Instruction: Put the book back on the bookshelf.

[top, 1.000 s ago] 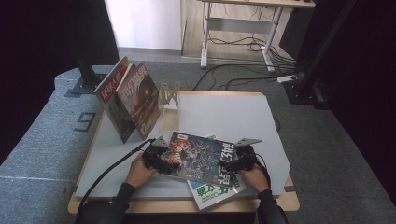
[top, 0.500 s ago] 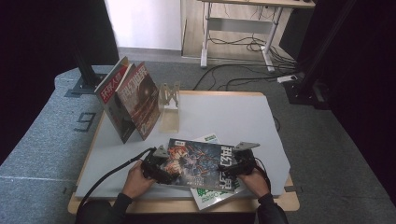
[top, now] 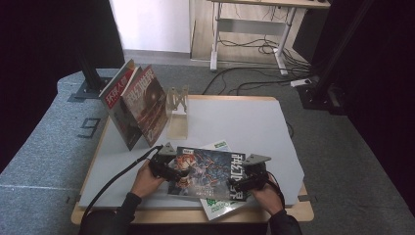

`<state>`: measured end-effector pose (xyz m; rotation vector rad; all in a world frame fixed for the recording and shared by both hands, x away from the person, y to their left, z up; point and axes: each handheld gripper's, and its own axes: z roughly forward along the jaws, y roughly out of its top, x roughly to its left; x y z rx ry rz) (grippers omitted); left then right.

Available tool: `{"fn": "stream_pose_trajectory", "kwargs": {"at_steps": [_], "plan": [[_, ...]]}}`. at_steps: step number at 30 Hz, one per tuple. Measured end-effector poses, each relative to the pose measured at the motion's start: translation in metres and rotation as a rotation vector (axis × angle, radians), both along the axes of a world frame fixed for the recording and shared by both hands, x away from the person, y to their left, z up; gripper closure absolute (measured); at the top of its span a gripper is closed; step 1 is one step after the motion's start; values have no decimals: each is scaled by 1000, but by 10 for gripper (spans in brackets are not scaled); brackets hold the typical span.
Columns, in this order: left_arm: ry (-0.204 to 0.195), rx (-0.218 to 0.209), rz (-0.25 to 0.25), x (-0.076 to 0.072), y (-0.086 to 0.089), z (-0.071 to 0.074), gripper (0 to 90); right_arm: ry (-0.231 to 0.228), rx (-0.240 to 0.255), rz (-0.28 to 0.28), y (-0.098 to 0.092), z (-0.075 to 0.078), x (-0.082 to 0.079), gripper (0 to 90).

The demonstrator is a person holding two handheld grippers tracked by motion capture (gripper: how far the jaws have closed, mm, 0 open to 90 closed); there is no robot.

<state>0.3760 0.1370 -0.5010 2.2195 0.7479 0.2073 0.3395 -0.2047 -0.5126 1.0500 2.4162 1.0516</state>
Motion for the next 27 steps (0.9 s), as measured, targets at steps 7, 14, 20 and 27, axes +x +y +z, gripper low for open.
{"fn": "stream_pose_trajectory", "kwargs": {"at_steps": [7, 14, 20, 27], "plan": [[-21, 25, 22, 23, -8, -6, 73, 1, 4, 13, -2, -1, -20, 0], [-38, 34, 33, 38, -14, -6, 75, 4, 14, 25, -4, -2, -37, 0], [-17, 25, 36, 50, -16, -8, 80, 12, 23, 39, -6, -2, -49, 0], [-6, 23, 34, 52, -15, -9, 77, 20, -8, 52, -7, -4, -57, 0]]}}
